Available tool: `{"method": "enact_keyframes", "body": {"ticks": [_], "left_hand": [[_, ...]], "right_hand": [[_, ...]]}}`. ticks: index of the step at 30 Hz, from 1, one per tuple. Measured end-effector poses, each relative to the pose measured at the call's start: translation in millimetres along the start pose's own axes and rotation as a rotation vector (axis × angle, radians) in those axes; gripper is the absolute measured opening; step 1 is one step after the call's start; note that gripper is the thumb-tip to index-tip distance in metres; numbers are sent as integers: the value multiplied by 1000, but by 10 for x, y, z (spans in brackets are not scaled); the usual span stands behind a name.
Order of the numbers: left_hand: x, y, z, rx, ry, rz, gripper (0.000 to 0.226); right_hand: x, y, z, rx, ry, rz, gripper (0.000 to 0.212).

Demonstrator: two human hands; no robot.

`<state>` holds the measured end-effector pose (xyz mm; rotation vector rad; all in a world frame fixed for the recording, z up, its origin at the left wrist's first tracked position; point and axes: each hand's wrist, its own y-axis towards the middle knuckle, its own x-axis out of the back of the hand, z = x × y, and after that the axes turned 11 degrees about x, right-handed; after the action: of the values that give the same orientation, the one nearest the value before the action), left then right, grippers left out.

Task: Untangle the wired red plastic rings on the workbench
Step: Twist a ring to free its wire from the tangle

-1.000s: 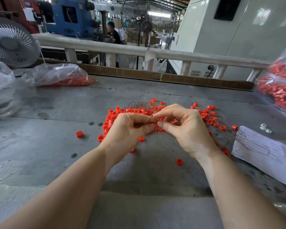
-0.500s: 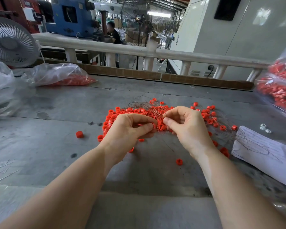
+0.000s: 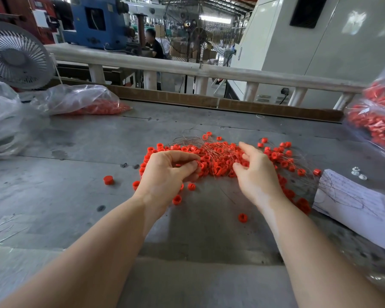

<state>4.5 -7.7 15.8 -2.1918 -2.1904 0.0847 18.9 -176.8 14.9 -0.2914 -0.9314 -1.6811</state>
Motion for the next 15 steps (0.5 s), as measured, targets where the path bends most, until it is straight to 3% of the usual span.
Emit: {"method": "enact_keyframes", "body": {"ticks": [2,5,10,15], "left_hand": [[-2,0,0,2,-4,-1,18],[-9,1,1,2,-2,-4,20],[-24,-4,9,-8,14,-3,20],[-26,-4,14,-19,34,3,21]], "right_hand": [[2,-49,39,115,-159,-20,41],[11,-84,99,196,-215,-6,10],[-39,-104,121,212,-394,223,14],[-25,-84,102,207,-326,113,10]]}}
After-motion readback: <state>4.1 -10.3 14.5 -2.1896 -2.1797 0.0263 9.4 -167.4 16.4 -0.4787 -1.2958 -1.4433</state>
